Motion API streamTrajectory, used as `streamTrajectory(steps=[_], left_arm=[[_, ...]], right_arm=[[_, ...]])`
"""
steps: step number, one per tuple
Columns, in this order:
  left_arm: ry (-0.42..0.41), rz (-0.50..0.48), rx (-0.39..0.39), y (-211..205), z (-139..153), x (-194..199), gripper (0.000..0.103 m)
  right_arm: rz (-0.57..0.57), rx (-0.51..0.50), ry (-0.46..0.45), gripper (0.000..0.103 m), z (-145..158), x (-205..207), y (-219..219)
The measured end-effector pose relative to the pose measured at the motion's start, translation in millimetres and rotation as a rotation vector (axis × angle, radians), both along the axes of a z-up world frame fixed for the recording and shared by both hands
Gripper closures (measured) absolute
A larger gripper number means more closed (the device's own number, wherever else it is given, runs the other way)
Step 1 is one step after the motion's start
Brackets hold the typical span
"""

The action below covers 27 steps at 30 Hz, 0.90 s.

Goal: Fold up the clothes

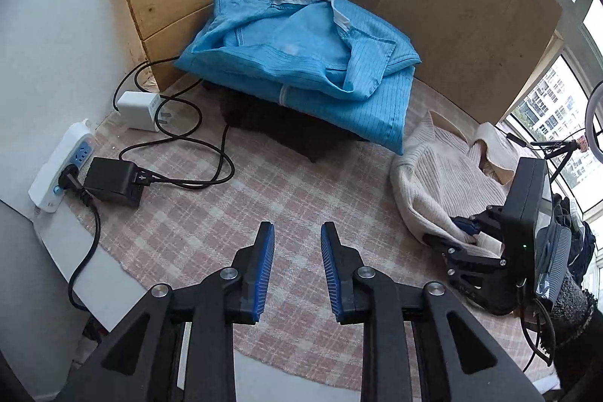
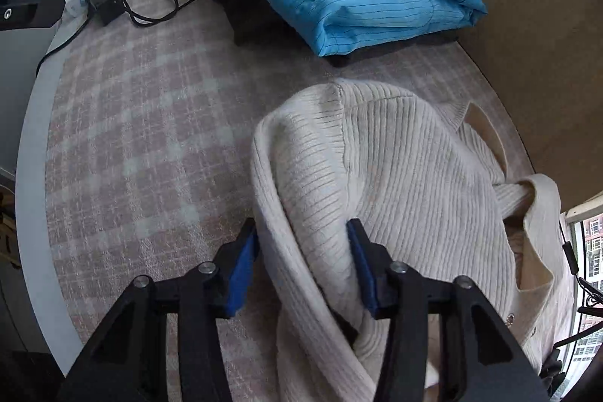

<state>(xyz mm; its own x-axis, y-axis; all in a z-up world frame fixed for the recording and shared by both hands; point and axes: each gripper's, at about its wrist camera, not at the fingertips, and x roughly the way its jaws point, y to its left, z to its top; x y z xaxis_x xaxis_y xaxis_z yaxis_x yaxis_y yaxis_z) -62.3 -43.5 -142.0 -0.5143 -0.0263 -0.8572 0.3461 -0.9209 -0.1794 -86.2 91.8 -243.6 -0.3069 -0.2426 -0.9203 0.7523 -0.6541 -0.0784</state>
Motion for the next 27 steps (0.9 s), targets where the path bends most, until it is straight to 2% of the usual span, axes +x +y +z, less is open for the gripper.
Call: streamTrajectory(steps=[3, 5, 8, 13, 15, 16, 17, 19, 20, 21, 22, 23, 25, 26, 27], left_arm=[[0.014, -0.027, -0.001, 3, 4, -11, 0.079], [0.023, -0.063, 0.0, 9, 7, -22, 0.079], [0.02, -0.177, -0.015, 40, 11, -53, 0.079], [0.004, -0.452, -0.027, 121, 16, -111, 0.079], [-0.002, -0.585, -0.042, 161, 17, -133, 0.079], [-0.005, -0.652, -0.049, 181, 18, -144, 0.077], [-0.015, -0.72, -0.06, 200, 17, -151, 0.071], [-0.037, -0.854, -0.081, 238, 15, -159, 0.065], [-0.049, -0.92, -0.09, 256, 13, -159, 0.064], [-0.061, -0.987, -0.098, 274, 12, -159, 0.063], [-0.068, -1.036, -0.114, 287, 8, -156, 0.06], [-0.076, -1.081, -0.132, 299, 5, -151, 0.052], [-0.082, -1.146, -0.194, 319, -4, -145, 0.043], [-0.08, -1.16, -0.244, 328, -8, -143, 0.042], [-0.092, -1.171, -0.259, 333, -14, -144, 0.042]], right_arm=[[-0.089, -0.141, -0.026, 0.093, 38, 3, 57], [-0.186, -0.196, -0.007, 0.093, 70, 15, 116], [-0.38, -0.256, -0.019, 0.093, 102, 39, 216], [-0.804, -0.104, 0.015, 0.093, 102, 92, 386], [-0.953, 0.05, 0.004, 0.088, 86, 103, 426], [-1.0, 0.092, 0.01, 0.088, 83, 108, 443], [-1.012, 0.071, 0.013, 0.087, 84, 112, 451], [-1.008, 0.016, 0.02, 0.076, 87, 118, 458], [-0.994, -0.006, 0.025, 0.067, 88, 120, 456], [-0.98, -0.029, 0.029, 0.061, 90, 122, 455], [-0.958, -0.035, 0.041, 0.06, 92, 123, 452], [-0.941, -0.044, 0.045, 0.06, 91, 122, 446], [-0.908, -0.065, 0.05, 0.056, 88, 119, 436], [-0.891, -0.075, 0.053, 0.052, 87, 118, 430], [-0.877, -0.076, 0.058, 0.05, 85, 115, 428]])
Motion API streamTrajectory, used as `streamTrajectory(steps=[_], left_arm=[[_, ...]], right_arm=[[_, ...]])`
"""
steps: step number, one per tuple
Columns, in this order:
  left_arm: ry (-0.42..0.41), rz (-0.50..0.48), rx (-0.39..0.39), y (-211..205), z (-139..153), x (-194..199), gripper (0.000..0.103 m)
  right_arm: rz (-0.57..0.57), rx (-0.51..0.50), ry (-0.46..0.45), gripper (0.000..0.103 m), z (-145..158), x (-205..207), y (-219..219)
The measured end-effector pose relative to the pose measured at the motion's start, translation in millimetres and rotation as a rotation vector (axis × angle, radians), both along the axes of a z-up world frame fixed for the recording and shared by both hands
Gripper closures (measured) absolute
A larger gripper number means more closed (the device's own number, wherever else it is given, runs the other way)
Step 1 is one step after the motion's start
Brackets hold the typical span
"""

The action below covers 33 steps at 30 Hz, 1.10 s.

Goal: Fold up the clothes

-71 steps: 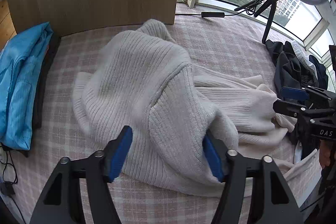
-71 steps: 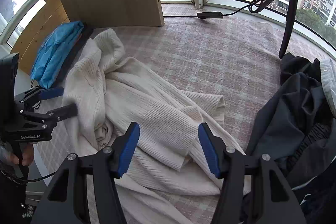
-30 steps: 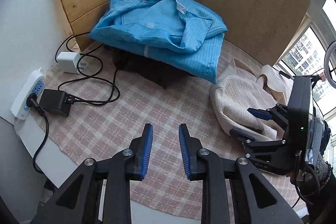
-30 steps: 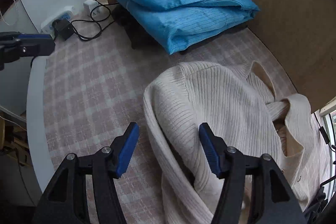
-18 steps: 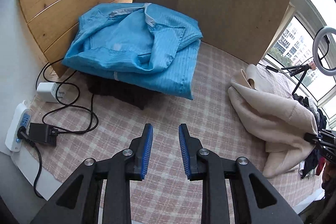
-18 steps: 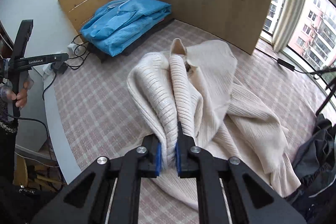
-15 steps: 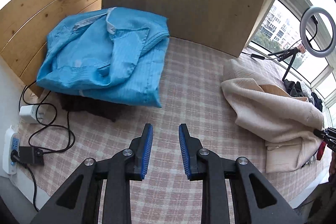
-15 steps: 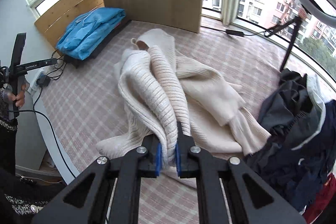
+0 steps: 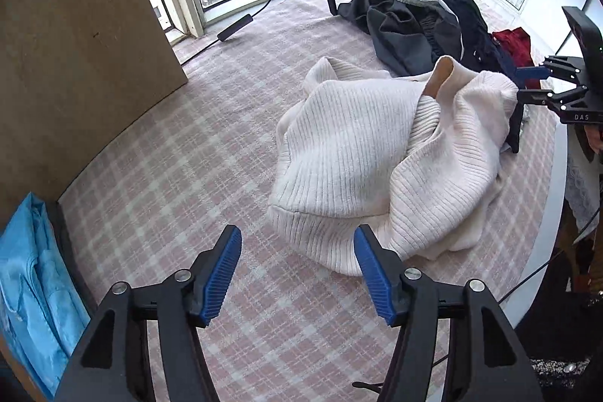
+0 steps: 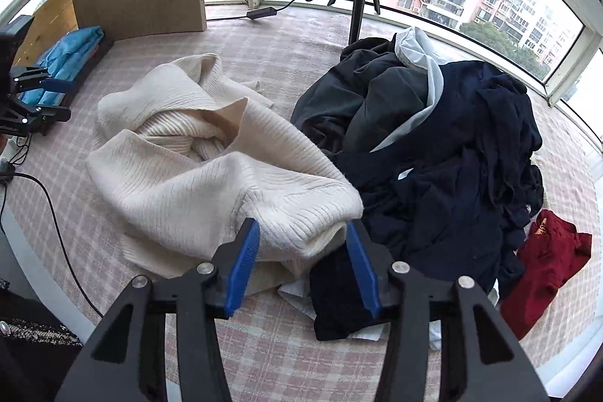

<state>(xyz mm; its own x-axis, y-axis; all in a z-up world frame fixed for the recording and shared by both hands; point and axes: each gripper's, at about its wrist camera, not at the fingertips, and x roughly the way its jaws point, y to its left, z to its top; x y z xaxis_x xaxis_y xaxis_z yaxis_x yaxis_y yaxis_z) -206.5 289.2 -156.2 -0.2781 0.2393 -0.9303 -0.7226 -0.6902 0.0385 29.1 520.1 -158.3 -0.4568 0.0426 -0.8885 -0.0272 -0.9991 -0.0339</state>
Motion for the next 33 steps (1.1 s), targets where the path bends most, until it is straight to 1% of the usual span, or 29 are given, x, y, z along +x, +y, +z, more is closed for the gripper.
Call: streamTrajectory(steps=[3, 5, 6, 7, 9, 10, 11, 12, 13, 14, 16, 18, 20, 22, 24, 27, 28, 30, 31, 32, 33], left_arm=[[-0.052, -0.027, -0.02, 8, -22, -8, 0.041], [-0.096, -0.039, -0.031, 14, -38, -14, 0.04], [-0.118, -0.044, -0.027, 18, -45, -15, 0.04], [-0.139, -0.044, -0.021, 22, -52, -16, 0.041], [-0.19, -0.033, 0.016, 26, -58, -19, 0.047], [-0.215, -0.027, 0.036, 28, -61, -21, 0.062], [-0.22, -0.015, 0.062, 26, -56, -21, 0.084], [-0.22, -0.001, 0.089, 23, -49, -20, 0.087], [-0.22, 0.012, 0.116, 19, -42, -19, 0.087], [-0.221, 0.025, 0.142, 16, -35, -18, 0.088], [-0.221, 0.051, 0.196, 9, -21, -16, 0.089], [-0.19, 0.096, 0.278, -8, 12, -14, 0.089], [-0.144, 0.138, 0.352, -26, 47, -12, 0.09], [-0.07, 0.167, 0.386, -40, 85, -7, 0.09], [0.012, 0.192, 0.417, -55, 126, 0, 0.09], [0.106, 0.225, 0.469, -90, 186, 20, 0.09], [0.118, 0.234, 0.486, -102, 201, 29, 0.09], [0.131, 0.261, 0.505, -123, 223, 46, 0.094], [0.134, 0.282, 0.505, -133, 230, 55, 0.094], [0.129, 0.301, 0.497, -141, 231, 63, 0.089], [0.116, 0.332, 0.489, -147, 225, 66, 0.085]], right_arm=[[0.044, 0.021, -0.015, 0.049, -6, -5, -4], [0.092, 0.009, -0.023, 0.047, -9, -6, -10], [0.114, 0.007, -0.029, 0.042, -11, -8, -13], [0.136, 0.014, -0.035, 0.04, -15, -11, -17], [0.158, 0.045, -0.055, 0.039, -26, -18, -22], [0.169, 0.045, -0.053, 0.039, -30, -20, -24], [0.179, 0.043, -0.049, 0.039, -33, -23, -26], [0.168, 0.034, -0.042, 0.045, -32, -22, -24], [0.154, 0.024, -0.036, 0.059, -31, -22, -21], [0.14, 0.013, -0.029, 0.093, -30, -21, -18], [0.111, -0.007, -0.016, 0.092, -28, -20, -13], [0.088, -0.016, 0.059, 0.092, -3, -10, -8], [0.054, 0.002, 0.147, 0.092, 31, -1, -5], [0.031, 0.005, 0.248, 0.092, 73, 8, -3], [0.038, 0.0, 0.352, 0.093, 120, 16, -5], [0.095, -0.011, 0.488, 0.093, 187, 32, -21], [0.117, 0.006, 0.531, 0.093, 207, 38, -30], [0.164, 0.038, 0.592, 0.093, 238, 51, -46], [0.18, 0.028, 0.618, 0.093, 251, 57, -52], [0.193, -0.003, 0.626, 0.093, 258, 60, -54], [0.207, -0.038, 0.631, 0.093, 263, 63, -55]])
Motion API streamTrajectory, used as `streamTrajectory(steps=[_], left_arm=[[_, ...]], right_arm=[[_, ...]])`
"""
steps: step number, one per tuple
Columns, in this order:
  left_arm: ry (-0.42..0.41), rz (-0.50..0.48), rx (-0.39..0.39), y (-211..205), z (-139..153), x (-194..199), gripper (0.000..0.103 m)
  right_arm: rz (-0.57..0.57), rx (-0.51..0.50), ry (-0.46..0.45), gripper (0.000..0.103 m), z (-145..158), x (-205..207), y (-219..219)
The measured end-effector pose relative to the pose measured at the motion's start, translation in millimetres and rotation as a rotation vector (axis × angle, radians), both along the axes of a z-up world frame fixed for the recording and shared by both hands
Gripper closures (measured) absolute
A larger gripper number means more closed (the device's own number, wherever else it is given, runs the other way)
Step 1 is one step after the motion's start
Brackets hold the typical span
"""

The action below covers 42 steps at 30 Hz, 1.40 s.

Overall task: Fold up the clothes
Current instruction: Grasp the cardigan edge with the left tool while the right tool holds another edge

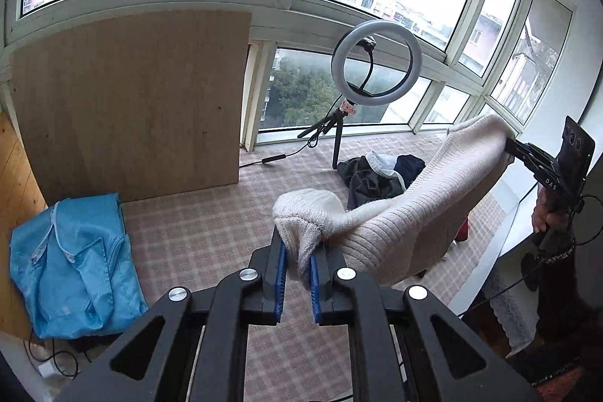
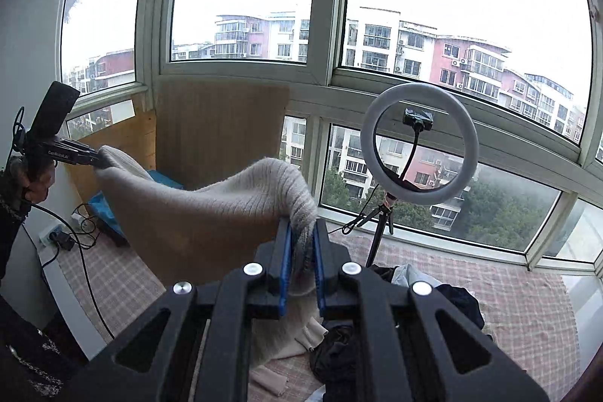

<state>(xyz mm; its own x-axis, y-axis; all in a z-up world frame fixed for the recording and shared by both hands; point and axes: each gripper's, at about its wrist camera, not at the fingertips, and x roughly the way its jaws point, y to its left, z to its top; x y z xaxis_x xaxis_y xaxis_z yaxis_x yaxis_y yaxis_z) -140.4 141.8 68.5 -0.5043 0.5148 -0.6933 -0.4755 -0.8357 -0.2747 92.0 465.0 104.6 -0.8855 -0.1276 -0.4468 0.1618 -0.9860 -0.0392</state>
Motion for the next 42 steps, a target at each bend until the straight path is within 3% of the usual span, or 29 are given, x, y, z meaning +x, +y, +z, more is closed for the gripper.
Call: streamTrajectory(steps=[1, 2, 3, 4, 7, 8, 11, 12, 14, 16, 20, 24, 26, 30, 31, 33, 34, 37, 42], left_arm=[[-0.022, 0.029, -0.003, -6, -8, 3, 0.067], [-0.029, 0.062, -0.063, -8, -25, 2, 0.04], [-0.024, 0.093, -0.14, -7, -46, -1, 0.036], [-0.072, 0.104, -0.167, -8, -72, -6, 0.039], [-0.252, 0.125, -0.214, -15, -154, -22, 0.076], [-0.301, 0.098, -0.199, -12, -175, -23, 0.077], [-0.321, -0.004, -0.249, 14, -205, -14, 0.073], [-0.321, -0.053, -0.259, 25, -210, -9, 0.072], [-0.321, -0.113, -0.272, 40, -213, -2, 0.058], [-0.292, -0.128, -0.339, 50, -220, -1, 0.054], [-0.336, -0.193, -0.368, 65, -248, -2, 0.052], [-0.306, -0.27, -0.53, 89, -279, 3, 0.052], [-0.314, -0.284, -0.545, 95, -289, 1, 0.052], [-0.347, -0.258, -0.515, 94, -297, -13, 0.052], [-0.359, -0.263, -0.497, 93, -297, -14, 0.057], [-0.379, -0.284, -0.458, 93, -296, -13, 0.078], [-0.374, -0.29, -0.447, 93, -294, -10, 0.097], [-0.353, -0.294, -0.415, 90, -283, -3, 0.096], [-0.334, -0.176, -0.293, 49, -244, -14, 0.097]], right_arm=[[0.009, -0.019, -0.014, 0.093, -3, -2, -1], [-0.008, -0.012, -0.055, 0.092, -22, -13, -1], [-0.029, -0.002, -0.101, 0.092, -43, -25, -2], [-0.05, 0.008, -0.146, 0.092, -63, -37, -3], [-0.097, 0.103, -0.449, 0.092, -179, -82, -2], [-0.106, 0.121, -0.505, 0.092, -206, -86, 0], [-0.133, 0.169, -0.645, 0.092, -280, -95, 7], [-0.135, 0.151, -0.657, 0.092, -288, -96, 11], [-0.13, 0.13, -0.652, 0.092, -288, -96, 17], [-0.121, 0.129, -0.652, 0.09, -284, -96, 20], [-0.065, 0.153, -0.672, 0.086, -281, -110, 21], [-0.033, 0.175, -0.693, 0.085, -285, -117, 16], [-0.022, 0.183, -0.705, 0.085, -289, -120, 14], [0.003, 0.192, -0.716, 0.085, -292, -124, 13], [0.01, 0.192, -0.718, 0.085, -292, -125, 13], [0.01, 0.193, -0.719, 0.082, -292, -127, 16], [0.009, 0.188, -0.719, 0.08, -292, -128, 18], [0.017, 0.156, -0.724, 0.08, -292, -133, 23], [0.068, 0.164, -0.711, 0.069, -283, -139, 23]])
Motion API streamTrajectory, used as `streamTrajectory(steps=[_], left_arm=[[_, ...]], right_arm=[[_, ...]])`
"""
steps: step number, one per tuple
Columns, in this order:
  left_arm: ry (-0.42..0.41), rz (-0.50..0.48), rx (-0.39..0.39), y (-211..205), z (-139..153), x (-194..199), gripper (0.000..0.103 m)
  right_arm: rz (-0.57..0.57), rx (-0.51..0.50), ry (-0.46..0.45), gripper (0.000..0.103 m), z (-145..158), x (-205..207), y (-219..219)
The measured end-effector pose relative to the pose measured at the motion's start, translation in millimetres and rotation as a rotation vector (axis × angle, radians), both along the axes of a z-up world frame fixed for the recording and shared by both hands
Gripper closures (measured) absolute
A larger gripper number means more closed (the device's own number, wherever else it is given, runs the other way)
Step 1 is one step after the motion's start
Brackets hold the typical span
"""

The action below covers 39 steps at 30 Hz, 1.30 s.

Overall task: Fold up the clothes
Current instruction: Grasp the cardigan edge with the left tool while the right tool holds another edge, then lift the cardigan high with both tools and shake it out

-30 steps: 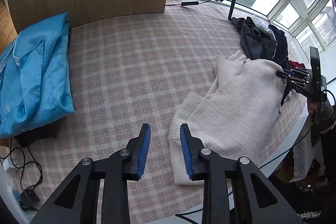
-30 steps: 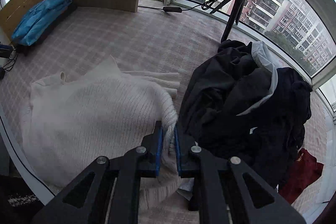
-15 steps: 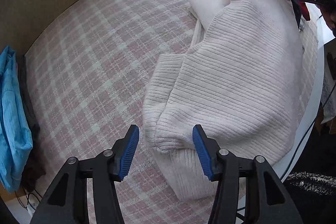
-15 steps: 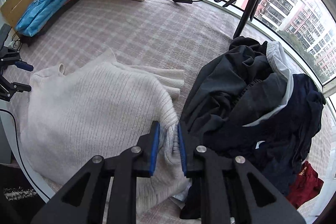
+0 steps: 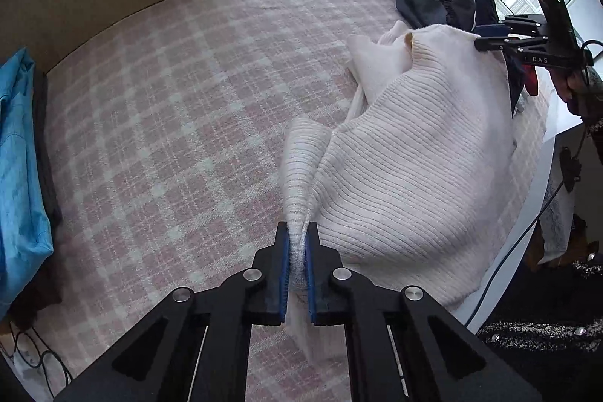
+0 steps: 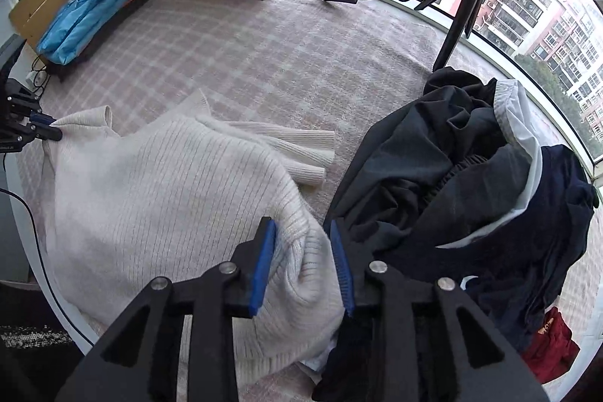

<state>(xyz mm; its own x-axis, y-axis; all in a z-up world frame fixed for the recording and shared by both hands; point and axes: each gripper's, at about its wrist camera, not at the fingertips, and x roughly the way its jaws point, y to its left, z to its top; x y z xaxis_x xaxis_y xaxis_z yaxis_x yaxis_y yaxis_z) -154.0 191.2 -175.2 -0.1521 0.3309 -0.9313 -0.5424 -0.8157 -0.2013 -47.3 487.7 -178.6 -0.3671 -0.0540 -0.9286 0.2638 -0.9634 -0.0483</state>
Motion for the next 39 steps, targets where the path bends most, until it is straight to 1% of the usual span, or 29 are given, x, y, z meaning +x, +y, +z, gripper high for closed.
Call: streamTrajectory(steps=[1, 2, 3, 4, 5, 7, 9, 10, 11, 12, 13, 14, 15, 16, 18, 19, 20, 24, 27, 28, 30, 32, 34, 37, 39], left_arm=[[0.001, 0.008, 0.009, -5, 3, -1, 0.097], [0.003, 0.016, 0.018, -11, 5, -1, 0.097], [0.004, 0.024, 0.027, -16, 8, -2, 0.097], [-0.002, 0.027, 0.021, -16, 4, -3, 0.097], [-0.011, 0.029, 0.013, -14, -1, -3, 0.097], [-0.03, 0.026, 0.007, -9, -11, -3, 0.097], [-0.038, 0.033, 0.005, -3, -19, -3, 0.097], [-0.041, 0.042, 0.006, -4, -21, -2, 0.097], [-0.042, 0.053, 0.007, -5, -24, -2, 0.097], [-0.034, 0.063, 0.013, -6, -21, -1, 0.097], [-0.023, 0.074, 0.02, -8, -18, 1, 0.097], [-0.012, 0.084, 0.026, -9, -15, 3, 0.097], [0.01, 0.094, 0.032, -11, -9, 7, 0.097], [0.036, 0.104, 0.036, -11, 0, 9, 0.097], [0.079, 0.126, 0.058, -14, 22, 10, 0.097], [0.099, 0.136, 0.07, -17, 36, 9, 0.097], [0.146, 0.14, 0.068, -18, 57, 7, 0.097], [0.362, 0.147, 0.047, -21, 148, -7, 0.097], [0.548, 0.165, 0.062, -25, 239, -9, 0.097], [0.612, 0.171, 0.055, -25, 269, -5, 0.097], [0.726, 0.181, 0.02, -22, 318, 7, 0.097], [0.841, 0.182, -0.005, -22, 361, 29, 0.097], [0.917, 0.181, -0.015, -22, 394, 50, 0.097], [0.991, 0.201, -0.021, -27, 428, 73, 0.097], [1.037, 0.214, -0.023, -32, 446, 87, 0.097]], right_arm=[[0.023, 0.001, 0.015, 0.067, 3, -3, -3], [0.047, 0.001, 0.03, 0.059, 6, -6, -5], [0.07, 0.002, 0.044, 0.048, 9, -9, -8], [0.094, 0.002, 0.059, 0.044, 12, -12, -11], [0.124, 0.011, 0.051, 0.042, 8, -19, -15], [0.176, 0.03, 0.019, 0.042, -4, -32, -24], [0.203, 0.039, -0.033, 0.042, -23, -44, -28], [0.206, 0.031, -0.052, 0.042, -27, -44, -29], [0.207, 0.021, -0.069, 0.045, -31, -43, -30], [0.209, 0.011, -0.086, 0.074, -34, -42, -31], [0.211, 0.001, -0.104, 0.095, -37, -41, -32], [0.213, -0.009, -0.121, 0.096, -41, -40, -33], [0.214, 0.005, -0.092, 0.096, -35, -33, -35], [0.214, -0.004, -0.056, 0.096, -23, -25, -35], [0.18, -0.035, 0.035, 0.097, 14, -11, -31], [0.161, -0.051, 0.081, 0.097, 33, -4, -29], [0.146, -0.054, 0.136, 0.097, 56, 1, -28], [0.073, -0.048, 0.376, 0.097, 163, 21, -22], [0.044, -0.013, 0.571, 0.098, 244, 39, -25], [0.033, 0.001, 0.634, 0.098, 270, 45, -27], [0.014, 0.01, 0.75, 0.098, 318, 62, -31], [0.012, 0.021, 0.83, 0.098, 352, 81, -36], [0.01, 0.032, 0.907, 0.098, 386, 101, -42], [0.02, 0.049, 0.969, 0.098, 413, 126, -51], [0.031, 0.064, 0.996, 0.098, 425, 140, -56]])
